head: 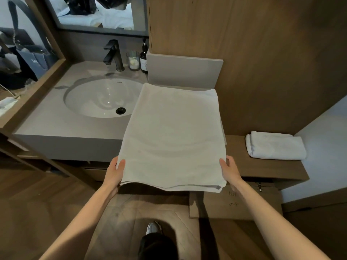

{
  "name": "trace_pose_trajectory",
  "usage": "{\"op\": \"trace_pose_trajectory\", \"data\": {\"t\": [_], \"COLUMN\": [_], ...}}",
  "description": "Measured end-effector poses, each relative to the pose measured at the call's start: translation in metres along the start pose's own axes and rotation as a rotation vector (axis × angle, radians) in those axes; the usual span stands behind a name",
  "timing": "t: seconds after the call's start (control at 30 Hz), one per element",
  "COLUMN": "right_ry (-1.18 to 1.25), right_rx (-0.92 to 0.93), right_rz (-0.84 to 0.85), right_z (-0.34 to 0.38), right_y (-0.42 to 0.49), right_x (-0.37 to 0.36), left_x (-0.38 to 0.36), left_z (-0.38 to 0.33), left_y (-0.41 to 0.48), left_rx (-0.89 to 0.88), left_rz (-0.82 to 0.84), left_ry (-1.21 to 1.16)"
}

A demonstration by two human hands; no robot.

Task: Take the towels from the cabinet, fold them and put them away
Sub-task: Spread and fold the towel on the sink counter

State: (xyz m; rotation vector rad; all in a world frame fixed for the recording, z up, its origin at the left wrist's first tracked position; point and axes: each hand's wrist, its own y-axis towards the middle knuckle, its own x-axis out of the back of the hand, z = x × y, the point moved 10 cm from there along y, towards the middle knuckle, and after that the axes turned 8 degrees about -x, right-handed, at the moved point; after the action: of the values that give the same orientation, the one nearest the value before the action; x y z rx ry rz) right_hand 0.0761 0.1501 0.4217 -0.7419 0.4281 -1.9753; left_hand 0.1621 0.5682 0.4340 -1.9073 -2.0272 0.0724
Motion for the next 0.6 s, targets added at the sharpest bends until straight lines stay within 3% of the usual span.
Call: {"op": "trace_pose_trajectory", "data": {"t": [0.1, 0.2, 0.3, 0.47, 0.6], "right_ry": [0.324, 0.351, 0.303, 0.006, -0.053], "right_rx": [-0.330, -0.424, -0.349, 0.000, 0.115], "right_rz": [0.262, 0.381, 0.348, 0.096, 0.029], "right_z": [-0.044, -0.064, -0.065, -0.022, -0.009], "right_y": [-0.010, -0.030, -0.032, -0.029, -0.036], "right_x": [-0.019, -0.037, -0.038, 0.009, 0.021], "left_x": [-0.007, -0.016, -0.015, 0.006, 0.004], "left_z": [0.009, 0.013, 0.008, -0.011, -0.009], "left_y": [0.000, -0.003, -0.004, 0.001, -0.002], "left_rx": [0.061, 0.106, 0.083, -0.143, -0.179], "left_rz": [0.013, 0.048, 0.036, -0.008, 0.016], "left_ry": [-0.104, -0.202, -0.150, 0.289, 0.362]}}
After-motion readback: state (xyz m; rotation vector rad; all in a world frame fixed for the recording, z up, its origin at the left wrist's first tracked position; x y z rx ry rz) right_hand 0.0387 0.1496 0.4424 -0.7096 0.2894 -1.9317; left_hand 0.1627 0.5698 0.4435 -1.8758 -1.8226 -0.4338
